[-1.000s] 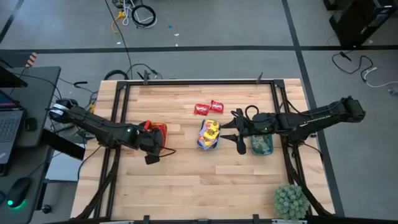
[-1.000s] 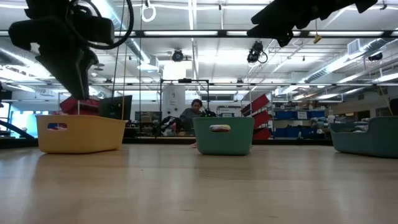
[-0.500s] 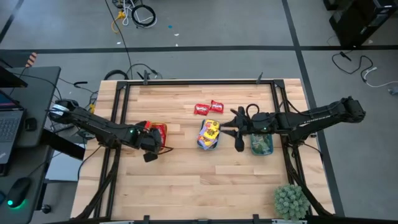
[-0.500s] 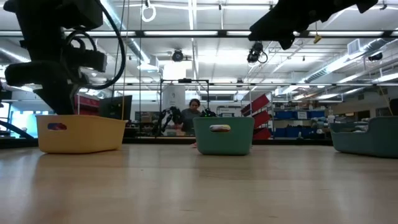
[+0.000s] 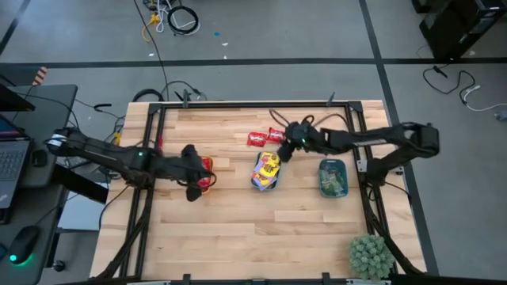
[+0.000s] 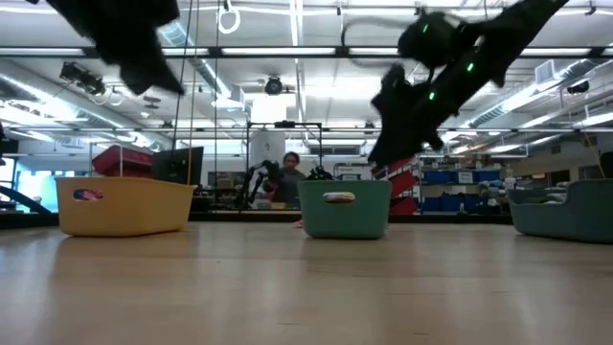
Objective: Sort candy
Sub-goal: Put the red candy pack into the yellow bin
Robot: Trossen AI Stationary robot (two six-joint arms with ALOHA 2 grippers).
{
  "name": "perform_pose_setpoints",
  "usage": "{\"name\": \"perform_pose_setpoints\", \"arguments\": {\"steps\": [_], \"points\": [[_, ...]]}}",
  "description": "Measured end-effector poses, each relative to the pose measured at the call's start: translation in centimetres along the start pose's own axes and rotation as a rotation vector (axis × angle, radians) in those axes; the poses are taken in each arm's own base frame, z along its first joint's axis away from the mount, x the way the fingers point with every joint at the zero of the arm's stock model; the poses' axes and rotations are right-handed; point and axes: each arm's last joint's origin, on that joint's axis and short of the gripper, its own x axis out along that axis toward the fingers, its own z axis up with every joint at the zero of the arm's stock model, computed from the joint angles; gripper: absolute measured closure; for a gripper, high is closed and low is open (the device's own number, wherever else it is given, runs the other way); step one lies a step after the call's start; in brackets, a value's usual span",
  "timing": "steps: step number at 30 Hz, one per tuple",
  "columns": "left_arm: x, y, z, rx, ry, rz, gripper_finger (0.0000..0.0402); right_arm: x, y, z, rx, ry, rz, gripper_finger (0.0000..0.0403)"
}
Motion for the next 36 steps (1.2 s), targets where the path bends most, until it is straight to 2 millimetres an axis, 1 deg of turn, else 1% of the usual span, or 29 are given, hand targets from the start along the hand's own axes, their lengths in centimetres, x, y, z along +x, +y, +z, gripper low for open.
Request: {"name": "perform_pose_setpoints", "arguments": {"steps": [2, 5, 7, 10, 14, 16, 18, 20, 24, 25, 26, 28, 31, 33, 36], "points": [[-0.5, 0.0, 0.6, 0.006, -0.120, -0.114, 0.0399, 1.6, -1.6, -0.3, 0.053, 0.032, -0.055, 0.0240], [-0.7, 0.1, 0.9, 0.050, -0.221, -0.242, 0.0399, 3.8, -3.3, -0.9, 0.095, 0.078, -0.085, 0.0215], [-0.7, 0.1, 1.0, 0.077, -0.265, -0.274, 0.0399, 5.0, -4.1, -1.5, 0.110, 0.101, -0.099, 0.0202], [-0.4, 0.2, 0.9, 0.115, -0.299, -0.270, 0.0399, 6.6, -4.8, -2.4, 0.127, 0.128, -0.098, 0.0191], [-0.2, 0.4, 0.8, 0.127, -0.307, -0.247, 0.0399, 8.0, -5.3, -3.3, 0.171, 0.150, -0.111, 0.0200], [-0.2, 0.4, 0.9, 0.126, -0.312, -0.243, 0.0399, 8.5, -5.5, -3.6, 0.178, 0.152, -0.117, 0.0215], [-0.2, 0.4, 0.9, 0.125, -0.315, -0.241, 0.0399, 8.7, -5.7, -3.7, 0.159, 0.153, -0.120, 0.0241], [-0.2, 0.5, 1.0, 0.111, -0.322, -0.214, 0.0399, 8.8, -5.6, -3.7, 0.134, 0.144, -0.114, 0.0277], [-0.1, 0.8, 1.0, 0.004, -0.333, -0.135, 0.0399, 8.5, -5.4, -3.3, 0.080, 0.133, -0.098, 0.0370], [-0.1, 0.8, 1.0, -0.005, -0.334, -0.131, 0.0399, 8.3, -5.4, -3.2, 0.066, 0.132, -0.095, 0.0386], [-0.1, 0.8, 1.0, -0.010, -0.334, -0.133, 0.0399, 8.1, -5.3, -3.1, 0.051, 0.130, -0.090, 0.0393], [-0.1, 0.8, 1.0, -0.027, -0.334, -0.132, 0.0399, 7.5, -5.0, -2.6, 0.042, 0.109, -0.078, 0.0391], [0.0, 1.0, 1.1, -0.068, -0.343, -0.080, 0.0399, 6.4, -4.4, -1.5, 0.021, 0.063, -0.054, 0.0394], [0.2, 1.1, 1.1, -0.095, -0.346, -0.036, 0.0399, 5.5, -3.8, -1.0, -0.008, 0.044, -0.040, 0.0400], [1.0, 1.0, 1.0, -0.085, -0.322, 0.004, 0.0393, 4.0, -2.5, -0.1, -0.047, -0.015, -0.003, 0.0399]]}}
